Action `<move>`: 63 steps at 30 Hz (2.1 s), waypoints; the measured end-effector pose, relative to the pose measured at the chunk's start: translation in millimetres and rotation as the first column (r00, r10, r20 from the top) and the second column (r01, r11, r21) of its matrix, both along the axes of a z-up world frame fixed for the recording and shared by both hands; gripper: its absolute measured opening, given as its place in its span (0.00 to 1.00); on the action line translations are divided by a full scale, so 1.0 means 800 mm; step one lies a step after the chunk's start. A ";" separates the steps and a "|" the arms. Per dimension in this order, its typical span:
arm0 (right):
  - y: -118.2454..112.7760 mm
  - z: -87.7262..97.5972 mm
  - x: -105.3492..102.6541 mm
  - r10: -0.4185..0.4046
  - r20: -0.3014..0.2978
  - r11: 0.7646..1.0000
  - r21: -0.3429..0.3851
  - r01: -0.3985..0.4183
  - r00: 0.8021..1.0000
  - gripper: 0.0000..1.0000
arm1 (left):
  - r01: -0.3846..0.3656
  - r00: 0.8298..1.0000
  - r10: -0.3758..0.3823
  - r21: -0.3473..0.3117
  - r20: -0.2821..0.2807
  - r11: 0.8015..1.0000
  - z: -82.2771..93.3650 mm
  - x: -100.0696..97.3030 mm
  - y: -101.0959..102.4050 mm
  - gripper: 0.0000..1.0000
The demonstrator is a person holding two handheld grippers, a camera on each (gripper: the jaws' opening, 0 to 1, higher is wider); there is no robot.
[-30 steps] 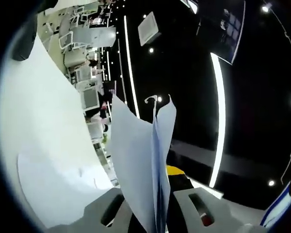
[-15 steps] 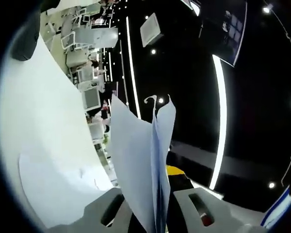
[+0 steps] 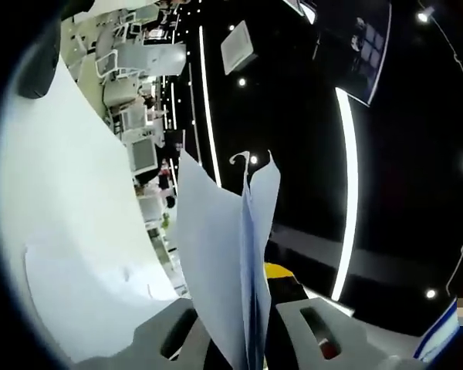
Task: Organize the stack of printing papers by aligning and flattening the scattered papers on the table
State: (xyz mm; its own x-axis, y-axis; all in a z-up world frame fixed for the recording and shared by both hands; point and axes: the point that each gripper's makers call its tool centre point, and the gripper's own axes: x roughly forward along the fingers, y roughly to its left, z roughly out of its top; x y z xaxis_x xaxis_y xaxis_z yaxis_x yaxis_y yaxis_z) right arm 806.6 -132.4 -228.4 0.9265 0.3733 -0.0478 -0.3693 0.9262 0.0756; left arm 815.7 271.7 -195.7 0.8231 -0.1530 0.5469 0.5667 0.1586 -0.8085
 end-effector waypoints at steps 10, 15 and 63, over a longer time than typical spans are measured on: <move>0.002 -0.013 0.009 0.035 -0.066 0.994 -0.103 -0.042 0.997 0.90 | -0.020 1.000 0.020 0.000 0.002 1.000 0.001 -0.002 0.008 0.06; -0.003 -0.017 0.016 0.056 -0.114 0.989 -0.128 -0.071 0.992 0.90 | -0.021 1.000 0.021 -0.008 0.004 1.000 0.001 -0.003 0.010 0.06; 0.006 -0.027 0.051 0.132 -0.294 0.926 -0.304 -0.223 0.947 0.88 | -0.039 0.999 0.039 -0.022 -0.001 0.999 -0.001 -0.002 0.024 0.06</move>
State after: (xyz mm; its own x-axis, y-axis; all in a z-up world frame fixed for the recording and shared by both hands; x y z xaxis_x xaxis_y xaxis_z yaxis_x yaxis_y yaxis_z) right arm 847.2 -127.2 -250.1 0.7825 0.4511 -0.4291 -0.5390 0.8358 -0.1043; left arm 814.1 290.7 -196.6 0.8288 -0.1084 0.5490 0.5596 0.1626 -0.8127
